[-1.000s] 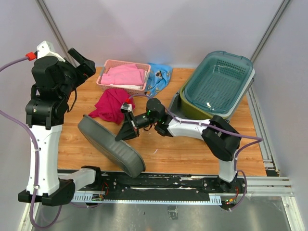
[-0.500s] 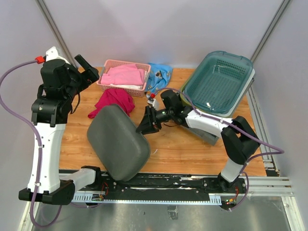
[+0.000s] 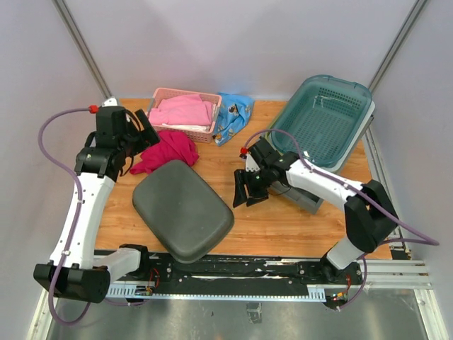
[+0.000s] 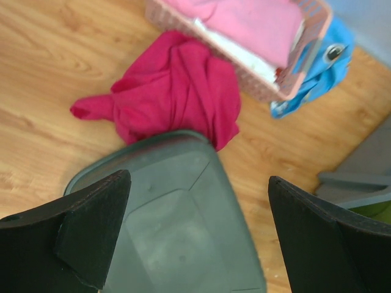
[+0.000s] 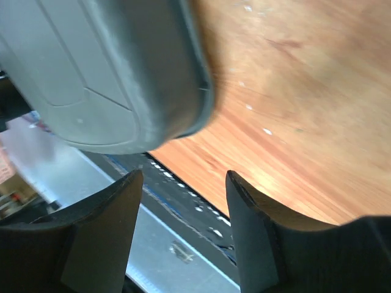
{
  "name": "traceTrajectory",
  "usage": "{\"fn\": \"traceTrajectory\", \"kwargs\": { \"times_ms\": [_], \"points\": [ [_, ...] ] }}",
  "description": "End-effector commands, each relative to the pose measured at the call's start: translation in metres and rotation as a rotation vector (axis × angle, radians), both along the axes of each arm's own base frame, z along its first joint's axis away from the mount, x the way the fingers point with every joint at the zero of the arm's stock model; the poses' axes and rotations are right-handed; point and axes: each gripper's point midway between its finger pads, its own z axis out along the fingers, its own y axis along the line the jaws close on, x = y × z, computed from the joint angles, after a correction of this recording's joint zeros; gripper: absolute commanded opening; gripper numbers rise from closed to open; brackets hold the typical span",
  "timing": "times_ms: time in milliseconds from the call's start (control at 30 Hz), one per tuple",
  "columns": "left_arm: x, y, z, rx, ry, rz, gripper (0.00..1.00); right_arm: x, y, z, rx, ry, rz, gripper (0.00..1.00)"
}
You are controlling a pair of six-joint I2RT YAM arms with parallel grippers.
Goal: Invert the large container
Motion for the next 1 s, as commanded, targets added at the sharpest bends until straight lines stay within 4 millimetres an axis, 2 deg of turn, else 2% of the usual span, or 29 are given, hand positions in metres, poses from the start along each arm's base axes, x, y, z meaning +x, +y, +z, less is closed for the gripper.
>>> {"fn": "traceTrajectory", "kwargs": {
  "times_ms": [0,100,200,300,400,567,667,767,867,967],
  "points": [
    [0.004,0.0,-0.029,0.015,0.033,-0.018,0.99,0.008,-0.053,-0.004,-0.231,-0.172,0.029,0.59],
    [0.008,0.0,-0.063,0.03,0.103,-0.024,0.99,0.002,-0.057,0.002,-0.26,-0.296,0.093,0.6],
    [0.016,0.001,-0.095,0.045,0.169,-0.024,0.99,-0.018,-0.044,0.003,-0.256,-0.42,0.202,0.64],
    [0.024,0.002,-0.126,0.048,0.234,-0.018,0.99,-0.046,-0.027,-0.01,-0.253,-0.476,0.328,0.66],
    [0.028,-0.007,-0.157,0.017,0.291,-0.05,0.99,-0.066,-0.014,-0.025,-0.243,-0.473,0.407,0.66],
    [0.022,-0.028,-0.191,-0.057,0.353,-0.148,0.99,-0.085,0.004,-0.041,-0.227,-0.451,0.482,0.66],
    [0.012,-0.042,-0.204,-0.106,0.384,-0.216,0.99,-0.085,0.008,-0.05,-0.241,-0.429,0.475,0.66],
    [-0.004,-0.053,-0.213,-0.159,0.412,-0.26,0.99,-0.072,0.001,-0.058,-0.321,-0.419,0.409,0.66],
    [-0.02,-0.072,-0.21,-0.225,0.413,-0.31,0.99,-0.057,-0.014,-0.066,-0.367,-0.376,0.306,0.66],
    [-0.039,-0.09,-0.21,-0.287,0.414,-0.339,0.99,-0.034,-0.037,-0.071,-0.41,-0.346,0.169,0.66]
  ]
}}
